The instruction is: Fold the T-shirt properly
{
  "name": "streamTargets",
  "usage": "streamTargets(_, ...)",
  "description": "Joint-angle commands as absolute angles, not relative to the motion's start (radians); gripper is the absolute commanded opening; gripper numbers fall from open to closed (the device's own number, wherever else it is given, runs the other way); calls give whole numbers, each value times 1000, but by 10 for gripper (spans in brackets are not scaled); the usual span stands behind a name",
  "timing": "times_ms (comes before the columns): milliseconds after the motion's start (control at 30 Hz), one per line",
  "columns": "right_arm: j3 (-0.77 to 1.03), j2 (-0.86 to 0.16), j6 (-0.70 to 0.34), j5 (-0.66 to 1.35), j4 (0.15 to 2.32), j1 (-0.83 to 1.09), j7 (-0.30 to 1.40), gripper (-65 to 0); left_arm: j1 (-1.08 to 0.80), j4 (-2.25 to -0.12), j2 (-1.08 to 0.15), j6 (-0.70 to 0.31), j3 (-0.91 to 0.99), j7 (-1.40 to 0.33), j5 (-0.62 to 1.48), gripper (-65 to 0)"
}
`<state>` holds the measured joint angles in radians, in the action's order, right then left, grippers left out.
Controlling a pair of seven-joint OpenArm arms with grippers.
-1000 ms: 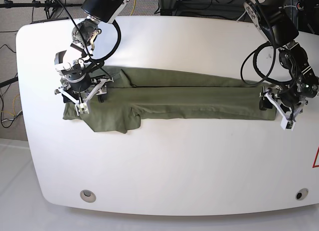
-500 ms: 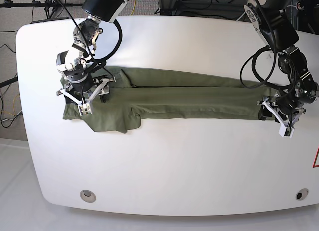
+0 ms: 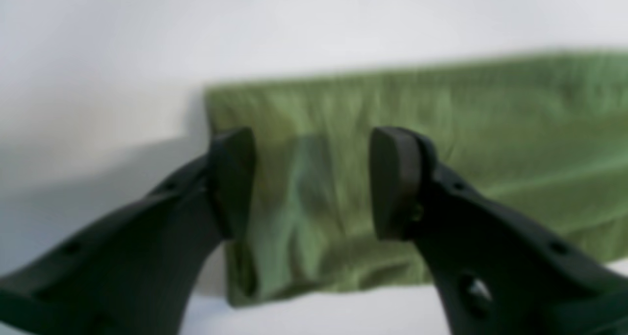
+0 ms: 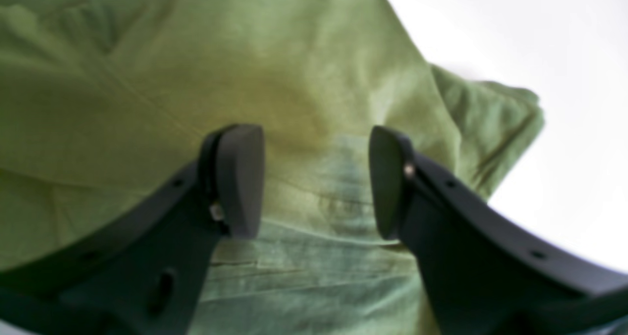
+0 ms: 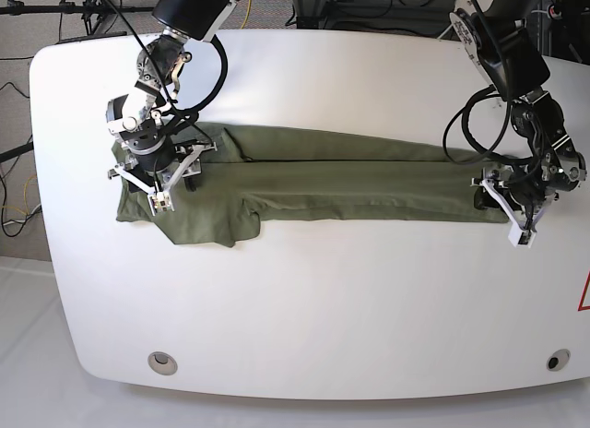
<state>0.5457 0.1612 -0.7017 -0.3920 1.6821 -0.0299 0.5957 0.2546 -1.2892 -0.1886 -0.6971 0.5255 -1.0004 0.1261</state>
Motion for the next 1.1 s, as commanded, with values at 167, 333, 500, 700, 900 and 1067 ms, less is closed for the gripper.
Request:
streamTargets(167, 554, 157, -698, -380, 1727, -24, 583, -337, 288, -1400, -210, -698, 522, -1079, 130, -633)
streamTargets(333, 548, 157, -698, -373, 1783, -2, 597, -318, 253, -1529, -217, -698, 530, -1081, 132, -621)
streamTargets(500, 541, 157, -698, -331, 1846, 9, 628, -289, 215, -1596, -223, -698, 521, -1023, 135, -422)
streamTargets(700, 539, 157, -698, -305, 1900, 17, 673, -280, 203, -1592, -220, -698, 519, -953, 141, -277)
streamTargets(900, 529, 157, -698, -290, 1944, 23, 704, -281, 212, -1565, -206, -698, 510, -941, 144, -316)
streamTargets(1067, 509, 157, -698, -261, 2001, 64, 696, -283, 208, -1548, -184, -698, 474, -960, 147, -377)
